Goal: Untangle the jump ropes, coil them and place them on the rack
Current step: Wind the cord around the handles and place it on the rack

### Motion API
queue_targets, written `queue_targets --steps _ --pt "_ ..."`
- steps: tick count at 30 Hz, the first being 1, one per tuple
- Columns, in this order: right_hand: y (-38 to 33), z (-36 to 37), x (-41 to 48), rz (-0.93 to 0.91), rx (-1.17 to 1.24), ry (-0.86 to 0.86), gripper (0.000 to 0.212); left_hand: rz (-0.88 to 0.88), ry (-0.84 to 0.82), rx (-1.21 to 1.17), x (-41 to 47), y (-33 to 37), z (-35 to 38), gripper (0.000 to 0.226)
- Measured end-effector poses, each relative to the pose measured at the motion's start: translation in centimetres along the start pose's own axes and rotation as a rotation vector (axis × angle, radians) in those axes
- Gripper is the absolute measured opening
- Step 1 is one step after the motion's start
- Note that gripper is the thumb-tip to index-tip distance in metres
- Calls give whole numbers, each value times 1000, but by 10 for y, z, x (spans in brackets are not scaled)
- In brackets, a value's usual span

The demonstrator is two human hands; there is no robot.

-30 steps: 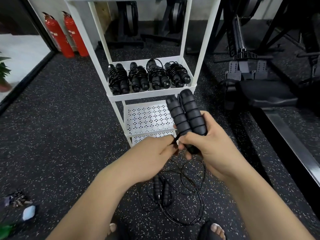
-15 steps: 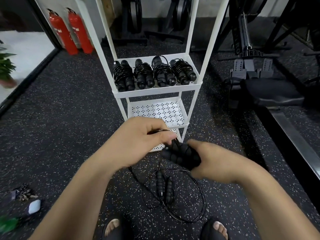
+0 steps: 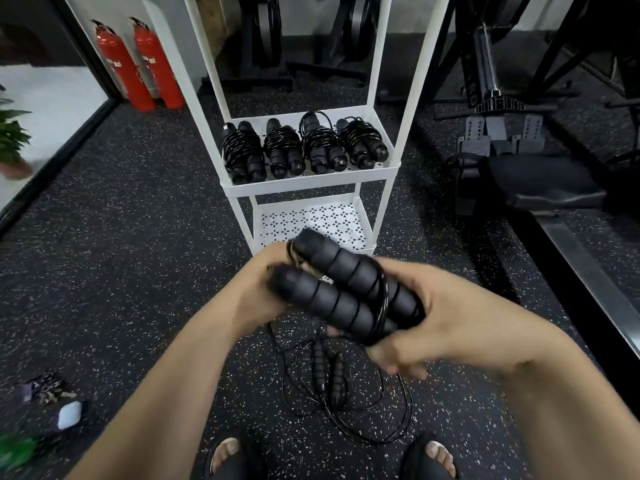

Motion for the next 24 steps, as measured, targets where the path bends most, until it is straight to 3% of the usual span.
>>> queue_targets --steps 3,6,12,17,20,24 --pt "2 -14 1 -41 135 264 55 66 26 184 -3 6 10 29" --pt "12 -28 5 -19 189 539 52 79 -55 318 -5 16 32 30" --pt "37 -42 6 241 -120 819 59 67 -131 504 -9 8 47 34" --pt "47 -42 11 418 -427 809 54 54 -165 628 -16 14 56 38" --pt "49 -38 15 451 -512 676 53 111 -115 617 -16 20 46 30" --pt "51 -29 19 497 -604 418 53 157 12 430 -17 27 25 22"
Point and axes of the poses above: each hand's wrist, its own x-axis towards the middle knuckle, its own z-axis out of the palm, y = z × x, the point moved 5 cm from there along x, towards the middle knuckle, and after that the axes turned 13 degrees about -x, right-handed, at the moved point
